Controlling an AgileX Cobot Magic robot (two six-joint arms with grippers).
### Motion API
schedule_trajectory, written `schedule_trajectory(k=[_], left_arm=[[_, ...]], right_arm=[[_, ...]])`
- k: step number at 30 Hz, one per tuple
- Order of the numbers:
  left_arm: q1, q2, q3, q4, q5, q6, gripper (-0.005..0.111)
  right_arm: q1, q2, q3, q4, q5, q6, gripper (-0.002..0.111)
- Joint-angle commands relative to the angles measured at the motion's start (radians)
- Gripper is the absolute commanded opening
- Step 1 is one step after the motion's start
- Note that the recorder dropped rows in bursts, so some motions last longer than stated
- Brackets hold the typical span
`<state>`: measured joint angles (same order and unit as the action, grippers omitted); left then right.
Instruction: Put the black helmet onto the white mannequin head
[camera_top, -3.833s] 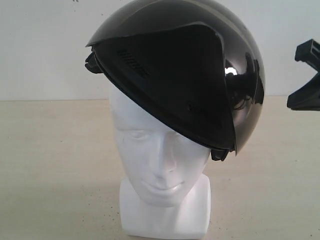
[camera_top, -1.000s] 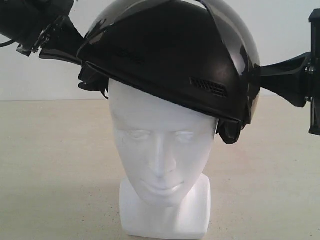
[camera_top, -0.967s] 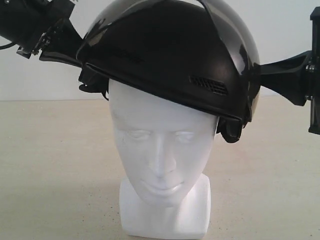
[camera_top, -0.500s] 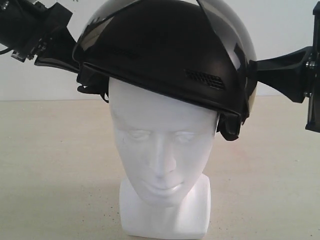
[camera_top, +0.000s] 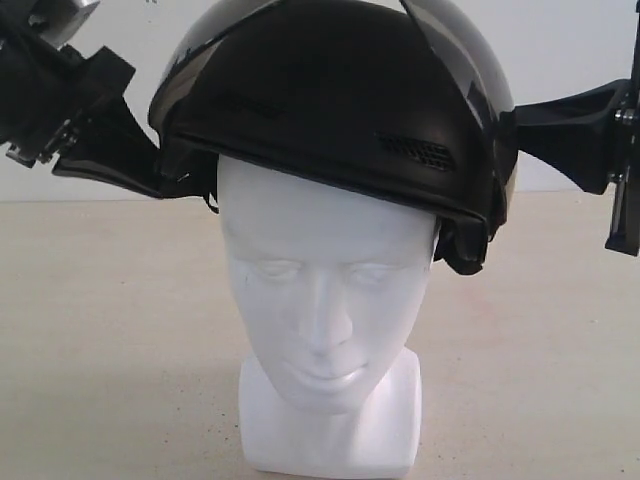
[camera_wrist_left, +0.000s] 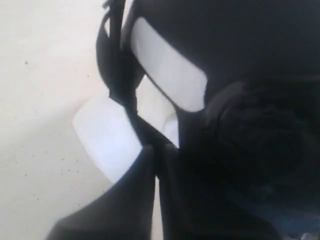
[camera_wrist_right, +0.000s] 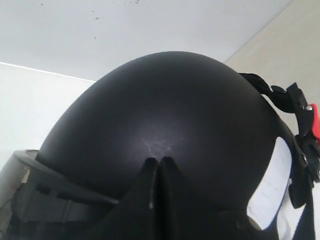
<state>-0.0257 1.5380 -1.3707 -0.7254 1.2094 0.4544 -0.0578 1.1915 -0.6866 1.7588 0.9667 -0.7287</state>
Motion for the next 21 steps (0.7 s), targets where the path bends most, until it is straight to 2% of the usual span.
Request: schedule_trajectory(k=[1, 6, 12, 21], left_arm=[[-0.008, -0.007, 0.047, -0.018, 0.012, 0.017, 0.004], [-0.008, -0.027, 0.083, -0.016, 0.012, 0.037, 0.004], [-0.006, -0.096, 0.092, 0.064, 0.012, 0.037, 0.004], [0.045, -0.260, 0.092, 0.094, 0.012, 0.030, 0.004]], right_arm=[[0.009, -0.003, -0.005, -0.014, 0.052, -0.027, 0.000], [0.009, -0.003, -0.005, -0.014, 0.057, -0.033, 0.000], [0.009, -0.003, -0.031, -0.014, 0.061, -0.050, 0.000], [0.009, -0.005, -0.034, -0.014, -0.040, -0.013, 0.000]])
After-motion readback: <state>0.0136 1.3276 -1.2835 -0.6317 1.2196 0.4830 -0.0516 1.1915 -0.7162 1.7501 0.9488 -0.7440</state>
